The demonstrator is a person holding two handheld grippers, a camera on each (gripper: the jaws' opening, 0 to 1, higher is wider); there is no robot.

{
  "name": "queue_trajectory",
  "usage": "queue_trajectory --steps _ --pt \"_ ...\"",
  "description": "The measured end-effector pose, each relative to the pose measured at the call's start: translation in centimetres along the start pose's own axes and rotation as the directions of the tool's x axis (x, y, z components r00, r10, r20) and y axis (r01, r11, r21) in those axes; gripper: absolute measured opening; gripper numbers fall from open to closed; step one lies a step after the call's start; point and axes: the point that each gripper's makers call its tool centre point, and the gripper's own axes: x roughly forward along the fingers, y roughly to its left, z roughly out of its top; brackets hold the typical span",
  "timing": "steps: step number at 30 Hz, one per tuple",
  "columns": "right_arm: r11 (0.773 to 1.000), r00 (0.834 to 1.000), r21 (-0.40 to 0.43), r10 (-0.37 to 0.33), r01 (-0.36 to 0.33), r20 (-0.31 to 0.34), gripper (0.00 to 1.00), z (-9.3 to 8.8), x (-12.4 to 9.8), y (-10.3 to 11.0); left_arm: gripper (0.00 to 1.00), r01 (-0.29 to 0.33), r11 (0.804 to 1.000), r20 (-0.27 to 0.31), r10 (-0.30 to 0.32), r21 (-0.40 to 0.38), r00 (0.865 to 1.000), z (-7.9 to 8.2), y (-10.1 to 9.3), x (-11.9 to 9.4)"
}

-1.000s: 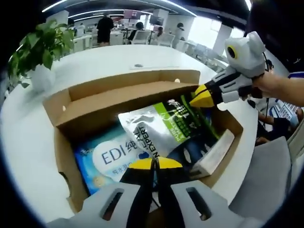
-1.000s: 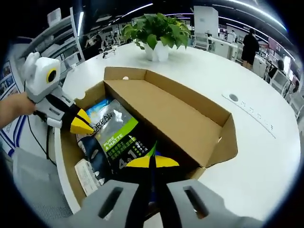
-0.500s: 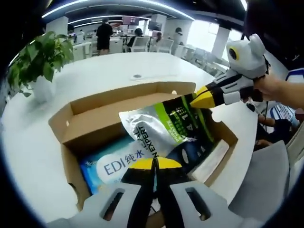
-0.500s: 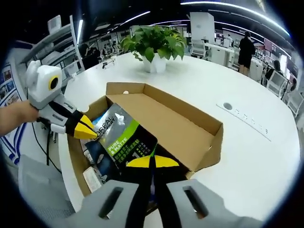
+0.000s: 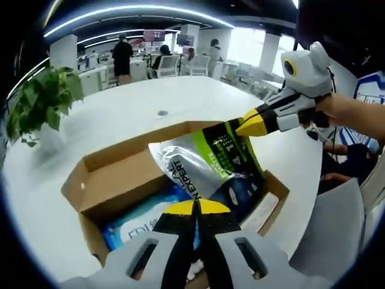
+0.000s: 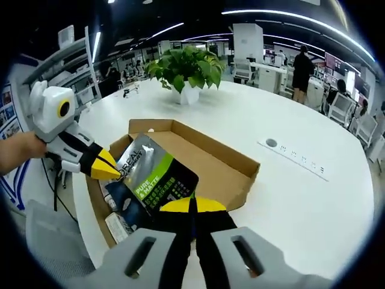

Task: Operate the shoe box by opening the lid, removing the specified soft item, and placing it in the target area until the item is outside and the box remains undamaged.

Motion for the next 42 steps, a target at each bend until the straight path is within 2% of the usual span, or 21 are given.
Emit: queue_trajectory --steps 6,12,21,42 --pt "1.0 1.0 0.002 -0.011 0.011 0.011 0.0 0.0 -1.0 -0.2 0.0 -0.009 1.0 0.015 0.008 0.008 1.0 1.3 -0.1 -0.2" --pt "1.0 0.999 0.007 -0.014 0.014 0.035 0.0 0.5 -1.8 -0.2 0.0 -0.016 1.0 0.027 0.015 0.018 1.0 1.9 0.0 -0.4" --pt "0.999 0.998 0.012 -0.037 0.036 0.058 0.0 0.8 -3.4 -1.4 0.0 0.001 0.999 0.032 -0.002 0.04 0.999 3.0 -1.5 -0.1" --pt "0.992 0.993 0.038 -0.121 0.12 0.017 0.0 -2.4 -6.7 -6.6 0.0 0.082 0.994 0.01 -0.083 0.073 0.996 5.0 -6.5 4.2"
